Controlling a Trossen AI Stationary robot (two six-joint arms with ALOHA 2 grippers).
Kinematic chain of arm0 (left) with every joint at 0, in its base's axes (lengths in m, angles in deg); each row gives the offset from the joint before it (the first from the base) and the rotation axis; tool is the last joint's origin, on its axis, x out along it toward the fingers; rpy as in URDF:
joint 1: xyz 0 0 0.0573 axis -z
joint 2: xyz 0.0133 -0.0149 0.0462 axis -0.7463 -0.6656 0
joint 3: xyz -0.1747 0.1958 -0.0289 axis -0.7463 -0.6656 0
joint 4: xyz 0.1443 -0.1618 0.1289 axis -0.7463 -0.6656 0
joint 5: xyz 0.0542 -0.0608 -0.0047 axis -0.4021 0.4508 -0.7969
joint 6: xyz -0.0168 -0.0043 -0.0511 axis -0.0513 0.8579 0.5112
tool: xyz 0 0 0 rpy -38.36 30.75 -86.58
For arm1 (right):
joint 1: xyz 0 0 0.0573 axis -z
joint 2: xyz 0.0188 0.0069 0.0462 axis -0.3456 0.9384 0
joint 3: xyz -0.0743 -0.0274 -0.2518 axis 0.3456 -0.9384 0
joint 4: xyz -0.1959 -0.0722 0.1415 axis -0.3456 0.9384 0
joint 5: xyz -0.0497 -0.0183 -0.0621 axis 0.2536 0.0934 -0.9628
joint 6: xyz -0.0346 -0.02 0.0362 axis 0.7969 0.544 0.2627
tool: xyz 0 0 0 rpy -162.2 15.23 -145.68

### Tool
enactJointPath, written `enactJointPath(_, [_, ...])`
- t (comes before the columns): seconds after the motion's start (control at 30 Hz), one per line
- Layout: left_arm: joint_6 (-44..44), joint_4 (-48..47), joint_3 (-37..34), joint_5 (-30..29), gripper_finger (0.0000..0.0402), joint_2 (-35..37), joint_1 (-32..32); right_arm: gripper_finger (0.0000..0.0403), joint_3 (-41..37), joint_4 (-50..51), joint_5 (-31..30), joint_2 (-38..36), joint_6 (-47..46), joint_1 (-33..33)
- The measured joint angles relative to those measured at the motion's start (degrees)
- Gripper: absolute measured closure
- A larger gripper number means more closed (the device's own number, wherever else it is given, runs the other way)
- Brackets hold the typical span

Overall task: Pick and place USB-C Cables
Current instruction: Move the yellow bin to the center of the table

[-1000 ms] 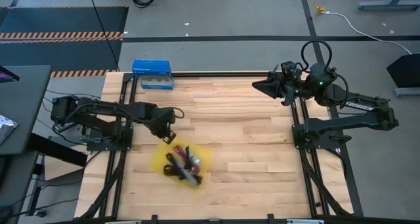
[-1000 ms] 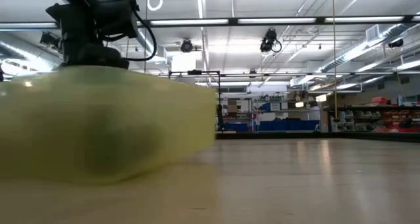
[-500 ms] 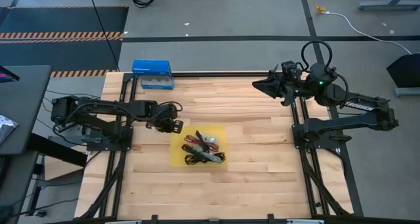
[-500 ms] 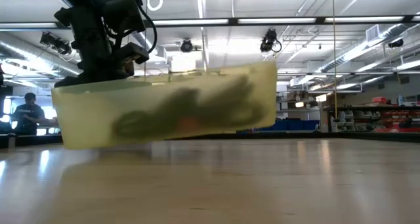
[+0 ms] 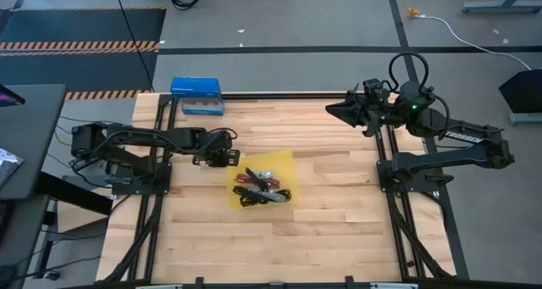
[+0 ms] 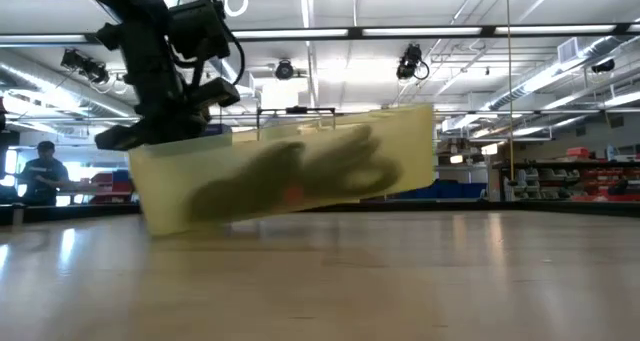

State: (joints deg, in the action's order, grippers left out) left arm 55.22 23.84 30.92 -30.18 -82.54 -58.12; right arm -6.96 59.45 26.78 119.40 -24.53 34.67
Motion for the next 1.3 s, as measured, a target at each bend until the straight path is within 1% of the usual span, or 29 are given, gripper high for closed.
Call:
enactJointPath(0.1, [-1.0, 4.9, 0.0, 1.9, 0.0377, -1.6, -0.3, 0.0329, 0.0, 0.0, 0.0, 0.0, -0.7, -0.1])
enactJointPath(0.2, [-1.3, 7.8, 0.1, 3.7, 0.0352, -1.9, -0.4, 0.0329, 0.0, 0.3, 0.2, 0.0, -0.9, -0.5])
enactJointPath(0.3, [-1.5, 6.6, 0.3, 4.0, 0.0321, -1.6, -0.4, 0.0328, 0.0, 0.7, 0.1, 0.0, -0.9, -0.6])
enactJointPath(0.47, [-5.0, 2.2, 3.7, 3.8, 0.0273, -1.2, -0.4, 0.0327, 0.0, 1.7, 0.1, 0.0, -1.3, -0.6])
enactJointPath(0.6, [-11.4, -1.4, 9.8, 3.6, 0.0247, -1.2, -0.4, 0.0327, 0.0, 3.5, -1.0, 0.0, -3.8, -0.6])
enactJointPath(0.67, [-15.9, -3.8, 13.7, 3.2, 0.0239, -1.2, -0.2, 0.0327, 0.1, 8.2, -3.7, 0.0, -6.1, -0.6])
enactJointPath(0.7, [-18.5, -5.0, 16.2, 3.2, 0.0236, -1.2, 0.0, 0.0327, 0.1, 11.2, -4.2, 0.1, -6.0, -0.8])
enactJointPath(0.8, [-26.2, -11.6, 24.7, 2.9, 0.0233, -1.2, 1.8, 0.0327, 0.1, 17.1, -4.4, 1.2, -2.2, -2.5])
enactJointPath(0.9, [-31.8, -17.9, 32.5, 0.1, 0.0233, -1.2, 4.9, 0.0327, 0.1, 18.3, -5.0, 2.9, 2.6, -4.2])
enactJointPath(0.97, [-32.2, -20.2, 36.6, -1.7, 0.0233, -1.2, 7.1, 0.0327, 0.1, 18.1, -5.8, 4.2, 4.1, -4.6])
enactJointPath(1.03, [-32.0, -20.6, 40.2, -1.9, 0.0233, -1.3, 8.8, 0.0327, 0.0, 17.5, -6.1, 5.5, 4.4, -4.2])
enactJointPath(1.13, [-31.3, -20.4, 45.0, -2.9, 0.0233, -1.4, 11.9, 0.0327, 0.0, 13.2, -6.1, 7.2, 2.8, -3.3])
enactJointPath(1.2, [-29.4, -20.5, 47.0, -5.2, 0.0233, -1.7, 14.1, 0.0327, 0.0, 10.8, -6.0, 7.8, 3.7, -1.8])
enactJointPath(1.3, [-26.5, -20.7, 47.8, -9.5, 0.0233, -1.7, 17.7, 0.0327, 0.0, 7.6, -6.1, 8.4, 2.8, 1.0])
